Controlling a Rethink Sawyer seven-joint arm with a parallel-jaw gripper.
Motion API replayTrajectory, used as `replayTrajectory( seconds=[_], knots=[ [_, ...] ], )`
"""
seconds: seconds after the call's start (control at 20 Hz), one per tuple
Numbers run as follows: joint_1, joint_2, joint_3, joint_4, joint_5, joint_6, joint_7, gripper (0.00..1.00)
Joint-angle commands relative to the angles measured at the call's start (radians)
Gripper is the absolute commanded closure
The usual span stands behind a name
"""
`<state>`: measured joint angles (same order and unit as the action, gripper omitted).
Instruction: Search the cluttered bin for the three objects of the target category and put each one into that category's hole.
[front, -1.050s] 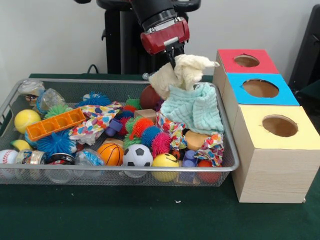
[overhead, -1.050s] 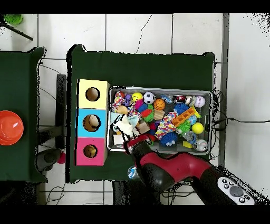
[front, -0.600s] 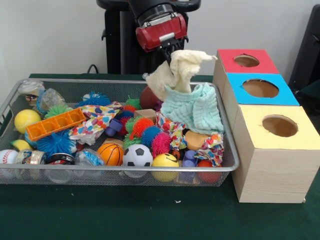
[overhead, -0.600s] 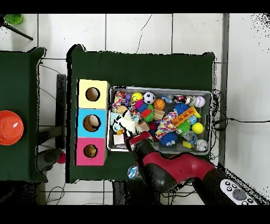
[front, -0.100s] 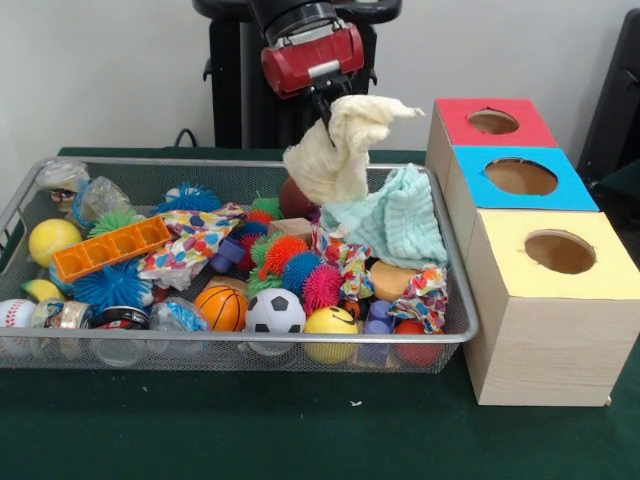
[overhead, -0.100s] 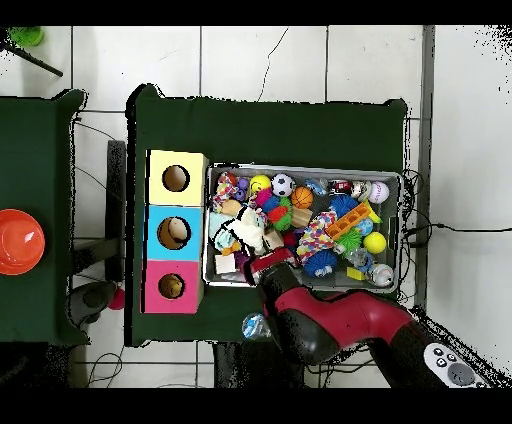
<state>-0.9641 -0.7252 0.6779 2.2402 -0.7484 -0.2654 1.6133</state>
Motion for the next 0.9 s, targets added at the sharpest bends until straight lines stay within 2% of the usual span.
replayTrajectory(
  seconds=[0.05,0.3,0.65,0.9],
  knots=[
    [-0.034,0.011,0.044,-0.055,0.019,0.06,0.151,0.0],
    [-0.01,0.005,0.017,-0.065,0.001,0.036,0.135,0.0],
    [0.016,-0.014,0.002,-0.077,-0.035,0.066,0.09,0.0],
    [0.063,-0.042,-0.056,-0.122,-0.066,0.216,-0.009,0.0]
  ],
)
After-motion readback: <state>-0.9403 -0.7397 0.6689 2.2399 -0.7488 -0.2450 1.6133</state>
